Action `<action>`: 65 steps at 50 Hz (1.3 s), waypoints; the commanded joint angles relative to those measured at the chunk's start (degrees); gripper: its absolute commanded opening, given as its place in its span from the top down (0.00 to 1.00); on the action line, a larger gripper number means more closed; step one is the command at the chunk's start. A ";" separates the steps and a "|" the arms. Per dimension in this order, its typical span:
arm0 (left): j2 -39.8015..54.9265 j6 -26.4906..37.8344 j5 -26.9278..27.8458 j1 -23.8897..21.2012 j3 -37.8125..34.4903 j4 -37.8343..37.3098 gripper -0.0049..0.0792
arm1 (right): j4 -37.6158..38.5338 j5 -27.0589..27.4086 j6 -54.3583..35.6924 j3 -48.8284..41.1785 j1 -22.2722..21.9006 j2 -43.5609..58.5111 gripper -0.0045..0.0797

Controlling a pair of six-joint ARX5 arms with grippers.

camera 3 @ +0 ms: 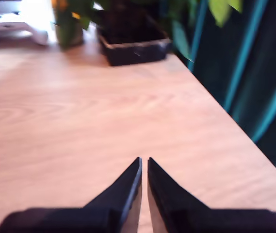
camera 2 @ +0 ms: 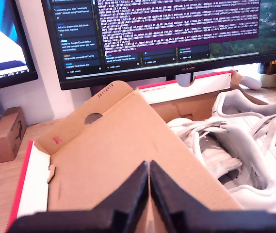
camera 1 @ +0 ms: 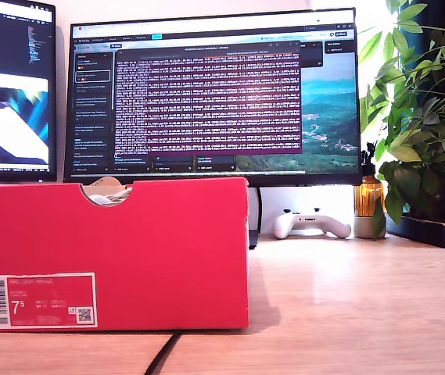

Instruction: Pack the white shoes by picking the first shoe and placing it inside the red shoebox, left side, then picking and rotating the second shoe and placing it in the shoebox

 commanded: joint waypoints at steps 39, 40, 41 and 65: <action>-0.20 -1.16 -2.08 -0.81 -1.27 2.08 0.96 | -10.75 -0.98 -2.36 -0.66 -0.07 -21.75 0.96; -0.20 -1.16 -2.08 -0.81 -1.27 1.95 0.96 | -10.99 -3.23 -2.75 -0.66 0.00 -21.77 0.96; -0.20 -1.14 -2.08 -0.81 -1.27 1.79 0.96 | -11.23 -6.10 -3.34 -0.66 0.09 -21.75 0.96; -10.60 -3.06 -6.36 -0.81 -2.16 -4.74 0.96 | -11.58 -12.61 -1.84 -0.66 0.24 -21.75 0.96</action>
